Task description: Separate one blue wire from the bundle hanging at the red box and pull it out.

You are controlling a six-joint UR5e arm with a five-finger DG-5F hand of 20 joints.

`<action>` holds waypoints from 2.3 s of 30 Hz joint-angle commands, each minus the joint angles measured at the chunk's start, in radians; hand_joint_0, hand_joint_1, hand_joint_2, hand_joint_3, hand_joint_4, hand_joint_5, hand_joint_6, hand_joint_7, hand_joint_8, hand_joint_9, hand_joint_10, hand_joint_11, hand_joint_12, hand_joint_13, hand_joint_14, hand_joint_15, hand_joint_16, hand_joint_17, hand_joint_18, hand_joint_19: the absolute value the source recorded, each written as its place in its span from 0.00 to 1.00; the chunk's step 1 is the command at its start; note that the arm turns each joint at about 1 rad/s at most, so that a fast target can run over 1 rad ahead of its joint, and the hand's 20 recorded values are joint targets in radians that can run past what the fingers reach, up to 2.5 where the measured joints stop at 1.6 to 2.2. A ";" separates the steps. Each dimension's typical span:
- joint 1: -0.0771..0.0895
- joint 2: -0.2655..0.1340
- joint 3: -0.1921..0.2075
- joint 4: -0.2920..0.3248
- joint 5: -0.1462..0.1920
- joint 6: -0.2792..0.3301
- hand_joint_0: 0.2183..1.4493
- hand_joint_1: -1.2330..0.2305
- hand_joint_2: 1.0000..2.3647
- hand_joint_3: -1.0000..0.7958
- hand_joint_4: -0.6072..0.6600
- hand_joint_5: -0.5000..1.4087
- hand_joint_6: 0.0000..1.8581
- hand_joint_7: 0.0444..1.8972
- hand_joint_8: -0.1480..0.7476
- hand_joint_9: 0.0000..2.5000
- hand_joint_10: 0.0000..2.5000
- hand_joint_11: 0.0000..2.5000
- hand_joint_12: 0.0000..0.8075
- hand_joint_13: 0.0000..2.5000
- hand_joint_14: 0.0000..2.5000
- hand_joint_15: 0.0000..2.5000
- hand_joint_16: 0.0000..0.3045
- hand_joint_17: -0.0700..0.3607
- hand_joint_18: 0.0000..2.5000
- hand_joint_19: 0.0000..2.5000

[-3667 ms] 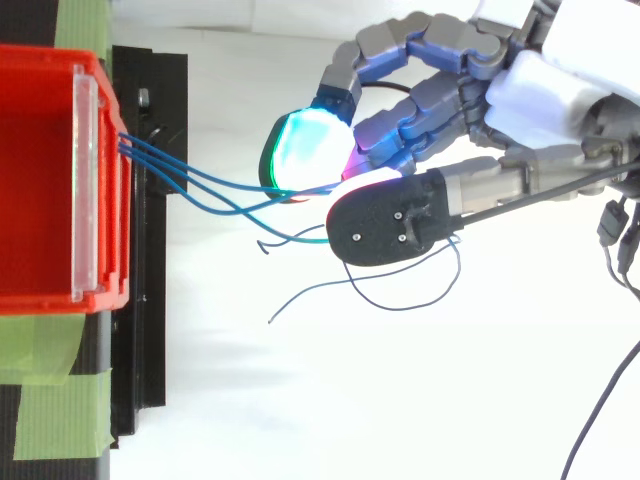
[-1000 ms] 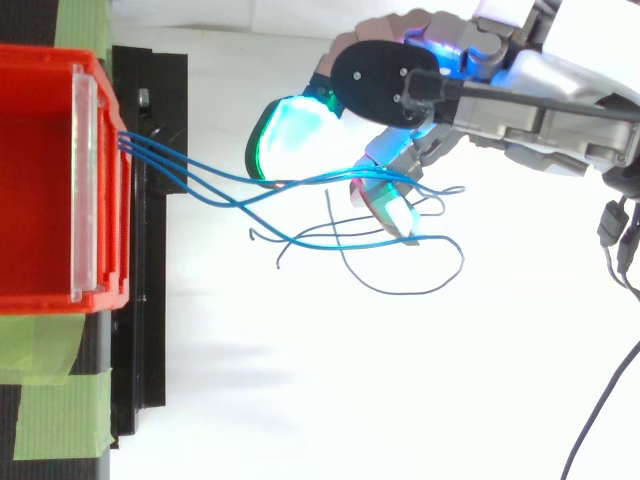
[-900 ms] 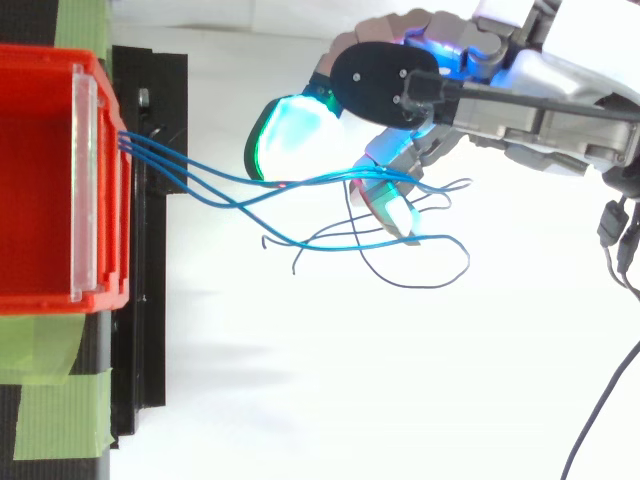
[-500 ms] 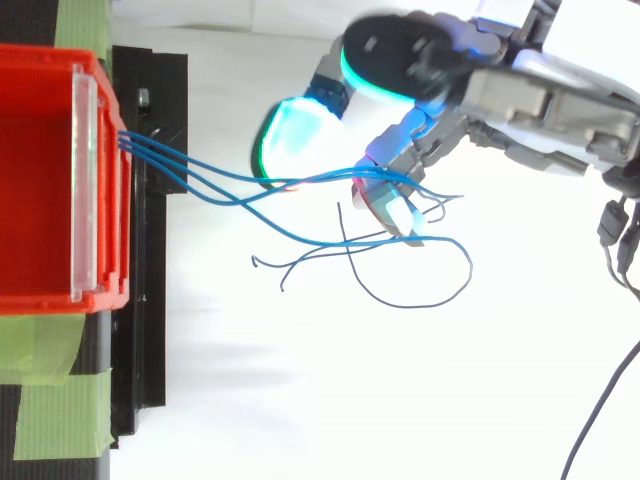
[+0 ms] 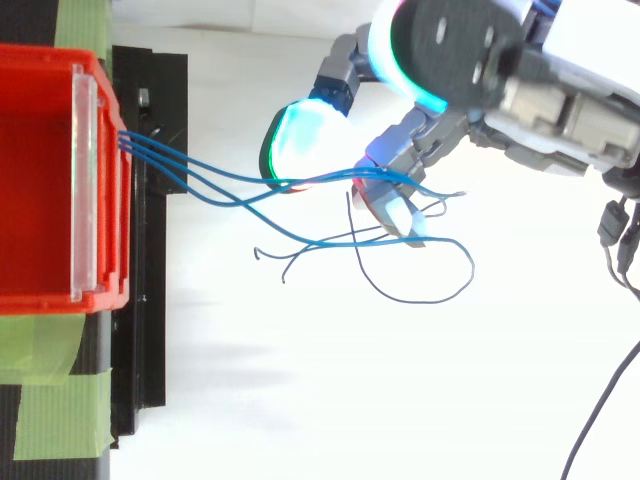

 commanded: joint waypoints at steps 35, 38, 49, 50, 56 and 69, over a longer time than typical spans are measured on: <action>0.001 0.000 0.000 0.002 0.000 -0.001 0.29 0.27 0.01 0.36 0.61 0.15 0.45 0.45 0.50 0.39 0.01 0.57 0.48 0.43 0.00 0.61 0.17 0.44 0.28 0.21; 0.000 0.000 0.000 0.002 -0.002 0.000 0.30 0.26 0.01 0.37 0.61 0.15 0.46 0.45 0.50 0.39 0.01 0.56 0.48 0.43 0.00 0.61 0.17 0.43 0.28 0.21; 0.001 0.000 0.000 0.002 0.000 0.002 0.33 0.27 0.01 0.42 0.61 0.15 0.46 0.44 0.49 0.39 0.00 0.56 0.47 0.43 0.01 0.60 0.17 0.43 0.28 0.21; 0.001 0.000 0.000 0.002 0.000 0.002 0.33 0.28 0.01 0.43 0.61 0.15 0.46 0.43 0.49 0.39 0.01 0.55 0.47 0.43 0.00 0.60 0.17 0.43 0.28 0.21; 0.001 0.000 0.000 0.005 0.000 0.002 0.33 0.30 0.01 0.47 0.61 0.16 0.47 0.43 0.51 0.41 0.00 0.55 0.49 0.44 0.00 0.60 0.17 0.43 0.30 0.21; 0.001 0.000 0.000 0.005 0.000 0.002 0.28 0.46 0.15 0.48 0.64 0.17 0.47 0.41 0.60 0.43 0.00 0.53 0.60 0.46 0.03 0.57 0.21 0.50 0.34 0.20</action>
